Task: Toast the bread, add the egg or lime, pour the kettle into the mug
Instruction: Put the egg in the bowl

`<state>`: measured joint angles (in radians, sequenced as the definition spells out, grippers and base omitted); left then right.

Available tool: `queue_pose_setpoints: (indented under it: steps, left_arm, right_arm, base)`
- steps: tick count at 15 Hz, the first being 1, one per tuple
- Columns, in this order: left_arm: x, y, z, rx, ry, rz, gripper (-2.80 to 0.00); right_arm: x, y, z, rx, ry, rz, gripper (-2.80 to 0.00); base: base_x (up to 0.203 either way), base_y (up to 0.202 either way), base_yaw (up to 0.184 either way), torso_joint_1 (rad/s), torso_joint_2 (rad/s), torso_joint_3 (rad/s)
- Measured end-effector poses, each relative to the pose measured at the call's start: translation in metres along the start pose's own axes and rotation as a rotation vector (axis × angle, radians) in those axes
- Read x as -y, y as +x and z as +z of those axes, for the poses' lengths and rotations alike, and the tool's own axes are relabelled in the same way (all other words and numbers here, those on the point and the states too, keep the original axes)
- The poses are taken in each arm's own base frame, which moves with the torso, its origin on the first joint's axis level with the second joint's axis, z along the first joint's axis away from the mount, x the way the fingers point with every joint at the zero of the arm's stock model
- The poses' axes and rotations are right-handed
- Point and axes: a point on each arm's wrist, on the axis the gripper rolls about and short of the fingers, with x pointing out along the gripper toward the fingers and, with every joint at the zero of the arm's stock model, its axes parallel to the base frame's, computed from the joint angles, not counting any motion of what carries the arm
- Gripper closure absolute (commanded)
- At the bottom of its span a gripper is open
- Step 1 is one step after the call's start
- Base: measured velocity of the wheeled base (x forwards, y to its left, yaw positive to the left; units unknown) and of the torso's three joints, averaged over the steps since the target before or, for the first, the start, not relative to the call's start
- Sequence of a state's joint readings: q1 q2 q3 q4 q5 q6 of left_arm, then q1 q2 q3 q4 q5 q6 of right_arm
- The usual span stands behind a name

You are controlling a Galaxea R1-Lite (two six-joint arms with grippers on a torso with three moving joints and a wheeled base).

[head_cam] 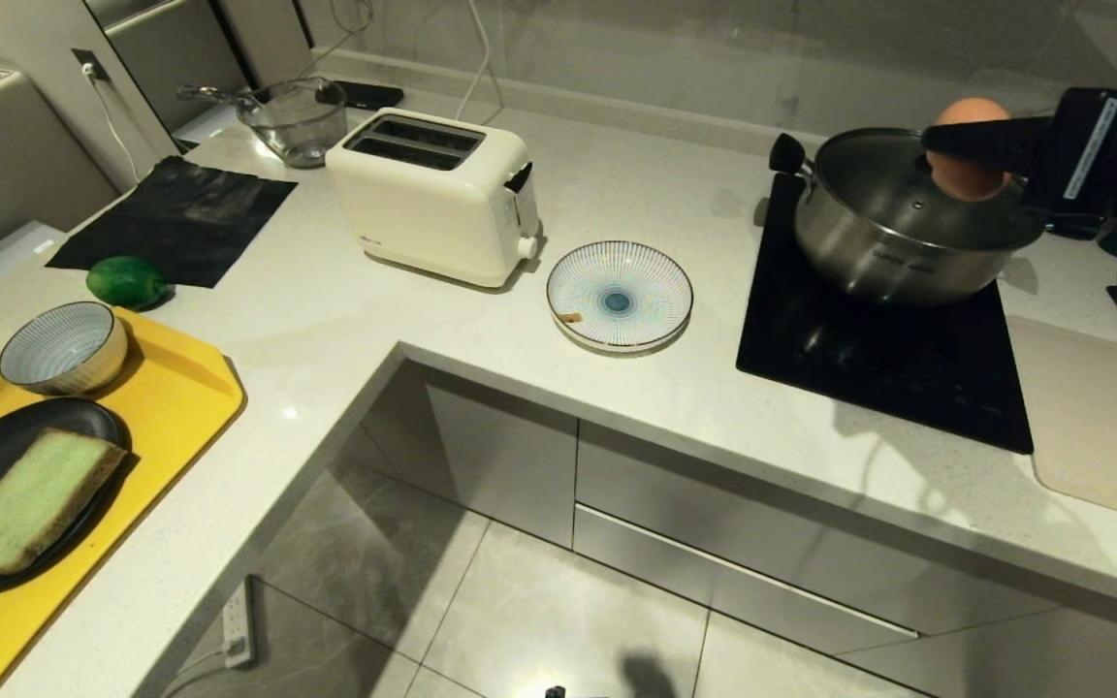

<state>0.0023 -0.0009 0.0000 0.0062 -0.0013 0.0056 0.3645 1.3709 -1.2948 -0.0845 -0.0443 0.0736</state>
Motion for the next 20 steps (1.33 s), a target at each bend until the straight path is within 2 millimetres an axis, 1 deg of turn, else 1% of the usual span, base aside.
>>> queue_pose_setpoints:
  steps: [2, 4, 8, 11, 13, 15, 20]
  left_arm:
    - [0.0, 0.0, 0.0, 0.0, 0.0, -0.001, 0.0]
    - [0.0, 0.0, 0.0, 0.0, 0.001, 0.0, 0.0]
    - [0.0, 0.0, 0.0, 0.0, 0.0, 0.0, 0.0]
    - [0.0, 0.0, 0.0, 0.0, 0.001, -0.001, 0.0]
    - [0.0, 0.0, 0.0, 0.0, 0.0, -0.001, 0.0]
    - [0.0, 0.0, 0.0, 0.0, 0.0, -0.001, 0.0]
    - [0.0, 0.0, 0.0, 0.0, 0.001, 0.0, 0.0]
  right_arm:
    - [-0.001, 0.009, 0.003, 0.007, -0.023, 0.005, 0.0]
    - [-0.001, 0.015, 0.001, -0.003, -0.085, 0.016, 0.0]
    - [-0.003, 0.028, -0.007, -0.039, -0.115, 0.06, 0.0]
    - [-0.002, 0.048, -0.02, -0.079, -0.139, 0.056, 0.0]
    - [-0.003, 0.057, -0.021, -0.049, -0.195, 0.064, 0.0]
    - [-0.003, 0.06, -0.022, -0.035, -0.215, 0.067, 0.0]
    - [-0.006, 0.057, -0.008, 0.036, -0.269, 0.072, 0.0]
  base:
    - [0.0, 0.0, 0.0, 0.0, 0.0, 0.0]
    - [0.0, 0.0, 0.0, 0.0, 0.0, 0.0]
    - [0.0, 0.0, 0.0, 0.0, 0.0, 0.0]
    - [0.0, 0.0, 0.0, 0.0, 0.0, 0.0]
    - [0.0, 0.0, 0.0, 0.0, 0.0, 0.0]
    - [0.0, 0.0, 0.0, 0.0, 0.0, 0.0]
    - [0.0, 0.0, 0.0, 0.0, 0.0, 0.0]
